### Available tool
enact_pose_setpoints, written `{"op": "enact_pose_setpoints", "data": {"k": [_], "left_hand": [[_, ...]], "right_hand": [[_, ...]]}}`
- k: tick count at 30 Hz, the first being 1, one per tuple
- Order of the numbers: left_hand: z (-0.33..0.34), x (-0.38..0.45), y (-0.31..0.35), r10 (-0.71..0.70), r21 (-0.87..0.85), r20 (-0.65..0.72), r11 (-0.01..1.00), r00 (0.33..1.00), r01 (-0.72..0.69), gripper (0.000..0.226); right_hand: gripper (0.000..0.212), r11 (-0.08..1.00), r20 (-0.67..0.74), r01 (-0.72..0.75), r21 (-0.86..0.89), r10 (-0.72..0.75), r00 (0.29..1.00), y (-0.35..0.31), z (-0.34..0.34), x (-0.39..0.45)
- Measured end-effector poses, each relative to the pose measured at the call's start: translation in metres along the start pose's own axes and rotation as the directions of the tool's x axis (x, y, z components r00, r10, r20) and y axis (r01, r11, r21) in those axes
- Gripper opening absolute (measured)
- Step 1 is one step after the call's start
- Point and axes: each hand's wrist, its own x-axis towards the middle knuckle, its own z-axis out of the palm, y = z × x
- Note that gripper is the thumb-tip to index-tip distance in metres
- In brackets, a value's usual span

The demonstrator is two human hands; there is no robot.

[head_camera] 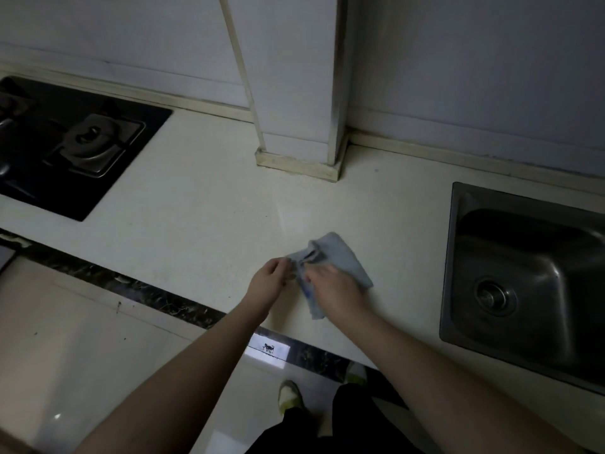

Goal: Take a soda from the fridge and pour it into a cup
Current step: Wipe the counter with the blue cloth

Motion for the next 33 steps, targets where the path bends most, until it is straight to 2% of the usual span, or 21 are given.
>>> {"op": "enact_pose_setpoints", "data": {"k": [3,6,9,13,15,16,17,19,20,21,22,23,27,31,33], "left_hand": [[0.0,0.007,-0.003,-0.023,0.006,-0.002,1.0,1.0,0.023,0.031],[0.003,0.016,-0.002,0.014,0.219,-0.029,0.976,0.999,-0.007,0.049],[0.01,0.026,0.002,0.081,0.328,-0.01,0.942,0.997,-0.073,0.058],[0.013,0.042,0.0,0.145,0.446,-0.032,0.888,0.989,-0.115,0.036],[0.012,0.042,-0.001,0.191,0.519,-0.068,0.845,0.979,-0.129,0.046],[0.011,0.042,-0.003,0.287,0.601,-0.084,0.778,0.954,-0.181,0.054],[0.011,0.04,-0.004,0.428,0.683,-0.046,0.673,0.903,-0.284,0.058],[0.013,0.046,-0.011,0.655,0.727,0.232,0.374,0.719,-0.576,0.055],[0.015,0.052,-0.016,0.674,0.683,0.402,0.231,0.62,-0.693,0.051],[0.016,0.057,-0.02,0.644,0.633,0.533,0.127,0.549,-0.764,0.049],[0.017,0.063,-0.025,0.595,0.593,0.624,0.061,0.506,-0.803,0.05],[0.015,0.07,-0.029,0.535,0.571,0.687,0.021,0.492,-0.82,0.053],[0.0,0.079,-0.038,0.397,0.558,0.772,-0.05,0.496,-0.828,0.056],[-0.01,0.058,-0.044,0.422,0.61,0.727,-0.035,0.542,-0.791,0.055],[-0.011,0.043,-0.05,0.429,0.656,0.684,-0.009,0.59,-0.754,0.055]], "right_hand": [[0.03,0.994,0.029,0.1,-0.048,-0.099,0.995,-0.002,0.031,-0.012],[0.029,0.996,0.037,0.093,-0.012,-0.092,0.995,-0.003,0.038,-0.023],[0.036,0.996,0.014,0.079,0.041,-0.08,0.997,0.002,0.036,-0.033],[0.048,0.998,-0.078,-0.039,0.042,0.042,0.996,0.02,0.031,-0.039],[0.051,0.989,-0.126,-0.144,0.033,0.147,0.981,0.03,0.027,-0.039],[0.051,0.98,-0.141,-0.196,0.028,0.198,0.97,0.032,0.026,-0.038],[0.051,0.969,-0.151,-0.247,0.017,0.247,0.957,0.032,0.025,-0.035],[0.05,0.937,-0.173,-0.345,-0.047,0.333,0.927,0.025,0.028,-0.029],[0.05,0.919,-0.193,-0.382,-0.093,0.36,0.913,0.02,0.031,-0.026],[0.05,0.899,-0.207,-0.419,-0.128,0.389,0.898,0.013,0.035,-0.024],[0.05,0.88,-0.21,-0.455,-0.138,0.422,0.882,0.006,0.042,-0.022],[0.053,0.864,-0.212,-0.481,-0.145,0.448,0.868,-0.001,0.05,-0.022],[0.071,0.862,-0.135,-0.474,-0.178,0.456,0.88,-0.027,0.073,-0.027],[0.08,0.902,-0.063,-0.371,-0.222,0.366,0.928,-0.022,0.075,-0.04],[0.071,0.923,-0.071,-0.308,-0.231,0.3,0.951,-0.014,0.069,-0.049]]}}
